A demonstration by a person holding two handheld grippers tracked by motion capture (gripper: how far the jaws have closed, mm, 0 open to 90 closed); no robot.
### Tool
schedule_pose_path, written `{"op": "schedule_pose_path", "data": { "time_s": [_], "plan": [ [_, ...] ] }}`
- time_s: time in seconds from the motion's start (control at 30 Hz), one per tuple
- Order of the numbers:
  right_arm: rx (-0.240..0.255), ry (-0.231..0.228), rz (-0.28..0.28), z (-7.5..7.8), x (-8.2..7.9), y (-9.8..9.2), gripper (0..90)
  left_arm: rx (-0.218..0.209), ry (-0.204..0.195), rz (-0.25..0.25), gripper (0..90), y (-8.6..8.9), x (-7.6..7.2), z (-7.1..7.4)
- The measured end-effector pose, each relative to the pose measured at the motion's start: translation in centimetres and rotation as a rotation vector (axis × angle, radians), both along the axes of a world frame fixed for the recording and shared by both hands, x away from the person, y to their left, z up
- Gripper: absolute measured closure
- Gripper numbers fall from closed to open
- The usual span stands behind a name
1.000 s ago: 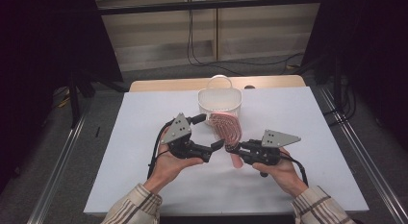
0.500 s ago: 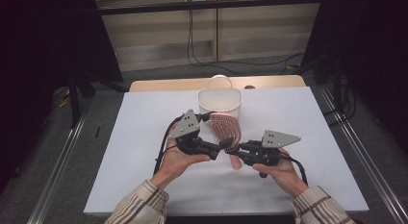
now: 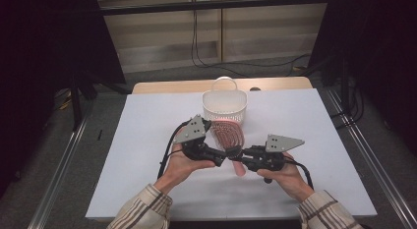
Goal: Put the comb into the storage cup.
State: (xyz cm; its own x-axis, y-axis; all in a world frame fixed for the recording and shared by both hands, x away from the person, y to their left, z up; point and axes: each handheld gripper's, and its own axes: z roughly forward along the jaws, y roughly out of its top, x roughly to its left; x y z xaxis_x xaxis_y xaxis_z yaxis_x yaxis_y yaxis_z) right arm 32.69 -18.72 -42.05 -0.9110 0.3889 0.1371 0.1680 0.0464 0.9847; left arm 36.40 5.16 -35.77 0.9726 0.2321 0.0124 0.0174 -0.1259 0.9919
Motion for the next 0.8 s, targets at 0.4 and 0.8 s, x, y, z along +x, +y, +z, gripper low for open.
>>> {"op": "schedule_pose_path", "data": {
  "time_s": [0.4,0.8],
  "plan": [
    [0.001,0.008,0.048,-0.21,-0.18,0.37,81.5,0.002,0.024,-0.045,18.7,-0.12,0.21,-0.44],
    [0.013,0.017,0.053,-0.39,-0.14,0.34,81.5,0.005,0.044,-0.072,26.5,-0.12,0.36,-0.71]
  ]
}}
